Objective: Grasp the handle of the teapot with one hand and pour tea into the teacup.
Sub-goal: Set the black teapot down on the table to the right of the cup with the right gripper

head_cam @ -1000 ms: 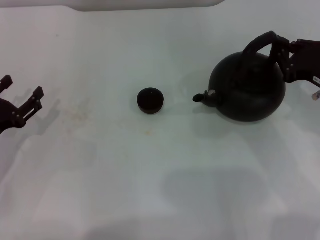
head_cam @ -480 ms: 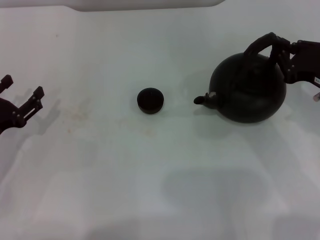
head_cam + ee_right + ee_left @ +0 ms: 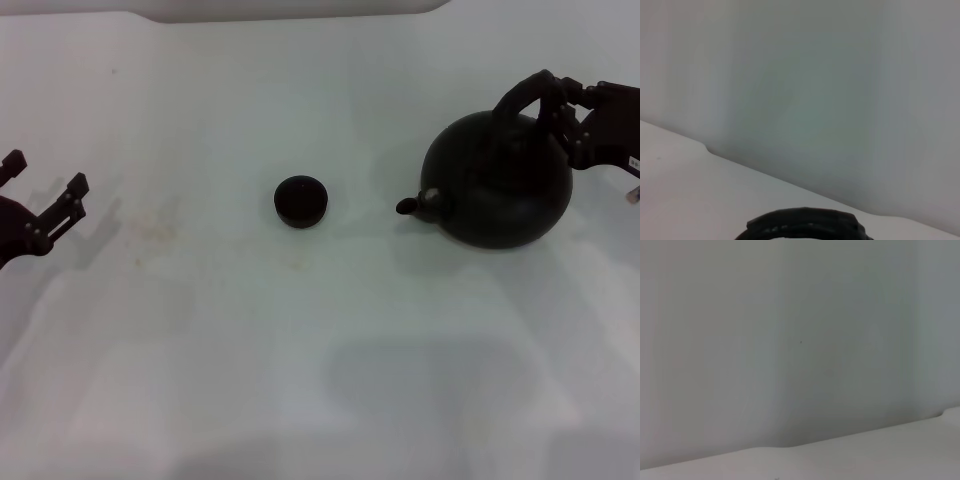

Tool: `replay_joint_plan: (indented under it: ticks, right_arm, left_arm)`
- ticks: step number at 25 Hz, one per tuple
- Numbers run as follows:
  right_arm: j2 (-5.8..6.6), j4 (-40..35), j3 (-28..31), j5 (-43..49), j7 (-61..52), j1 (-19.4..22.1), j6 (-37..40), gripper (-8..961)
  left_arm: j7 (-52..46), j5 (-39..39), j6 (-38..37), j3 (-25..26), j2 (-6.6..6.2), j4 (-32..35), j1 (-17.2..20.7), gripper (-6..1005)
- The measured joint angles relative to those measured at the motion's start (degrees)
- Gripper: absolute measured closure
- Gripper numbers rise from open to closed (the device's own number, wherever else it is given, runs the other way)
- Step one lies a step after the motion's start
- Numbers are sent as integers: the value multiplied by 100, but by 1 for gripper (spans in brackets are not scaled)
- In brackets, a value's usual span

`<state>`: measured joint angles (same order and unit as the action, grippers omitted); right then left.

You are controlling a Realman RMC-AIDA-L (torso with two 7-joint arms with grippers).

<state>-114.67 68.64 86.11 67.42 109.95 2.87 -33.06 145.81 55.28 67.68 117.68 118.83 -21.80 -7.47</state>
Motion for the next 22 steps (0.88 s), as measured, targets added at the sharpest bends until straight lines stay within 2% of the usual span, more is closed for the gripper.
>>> replay_joint_plan:
  ticks: [9, 16, 22]
  right_arm:
    - [67, -7, 48, 24, 0, -5, -220, 733]
    - [26, -259, 413, 41, 1, -6, -754, 723]
    - [16, -574, 779, 42, 37, -43, -1145, 541]
  left_arm:
    - [0, 0, 0, 0, 0, 0, 0, 173]
    - [55, 0, 0, 5, 0, 0, -12, 173]
    - [77, 0, 0, 5, 0, 0, -56, 173]
